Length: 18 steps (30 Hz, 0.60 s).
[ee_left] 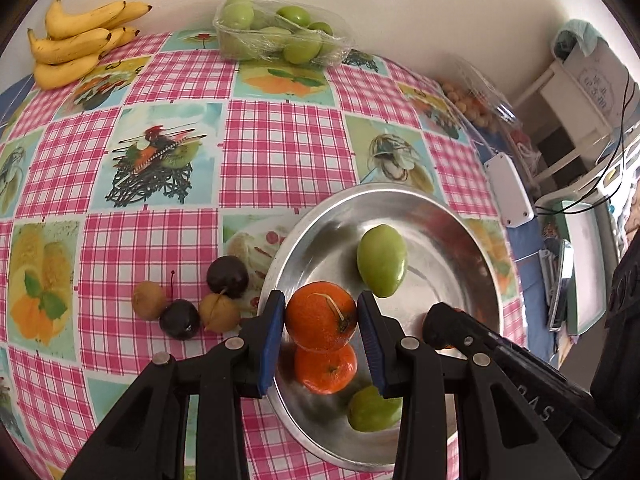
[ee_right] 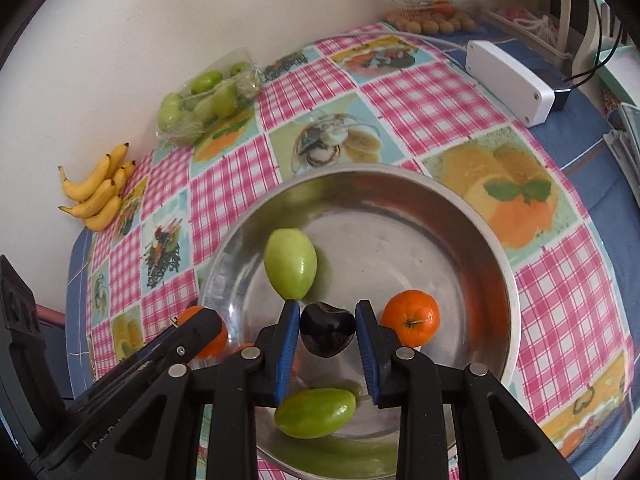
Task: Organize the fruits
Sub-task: 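Carry the orange and the plum over the steel bowl with both grippers, then open both grippers over the bowl to drop the orange and plum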
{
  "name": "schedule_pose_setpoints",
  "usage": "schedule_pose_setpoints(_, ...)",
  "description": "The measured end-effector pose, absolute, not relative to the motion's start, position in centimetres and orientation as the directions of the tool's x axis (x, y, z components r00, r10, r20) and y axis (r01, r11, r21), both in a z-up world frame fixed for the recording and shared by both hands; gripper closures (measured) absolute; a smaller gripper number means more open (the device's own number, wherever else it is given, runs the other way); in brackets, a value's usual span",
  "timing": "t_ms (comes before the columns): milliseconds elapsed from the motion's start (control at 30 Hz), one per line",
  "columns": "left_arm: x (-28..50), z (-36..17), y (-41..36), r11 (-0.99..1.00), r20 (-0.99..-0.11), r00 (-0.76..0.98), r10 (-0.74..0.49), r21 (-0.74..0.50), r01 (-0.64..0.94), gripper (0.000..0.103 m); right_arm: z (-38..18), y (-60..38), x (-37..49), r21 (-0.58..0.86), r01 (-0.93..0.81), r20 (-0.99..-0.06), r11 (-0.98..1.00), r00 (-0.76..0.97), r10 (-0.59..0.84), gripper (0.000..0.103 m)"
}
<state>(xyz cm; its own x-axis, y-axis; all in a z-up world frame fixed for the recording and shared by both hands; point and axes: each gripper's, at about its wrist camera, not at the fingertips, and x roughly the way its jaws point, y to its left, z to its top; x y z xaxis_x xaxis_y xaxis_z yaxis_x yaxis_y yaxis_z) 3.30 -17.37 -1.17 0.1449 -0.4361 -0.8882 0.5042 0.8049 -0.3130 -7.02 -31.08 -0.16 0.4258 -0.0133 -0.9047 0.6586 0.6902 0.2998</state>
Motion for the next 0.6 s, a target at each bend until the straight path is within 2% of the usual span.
schedule_pose_setpoints(600, 3.32, -1.75, -18.1, 0.811, -0.903, 0.145, -0.405, -0.281, 0.514, 0.064, -1.15, -30.85, -6.52, 0.281, 0.661, -0.919, 0.696, 0.394, -0.003, 0.072)
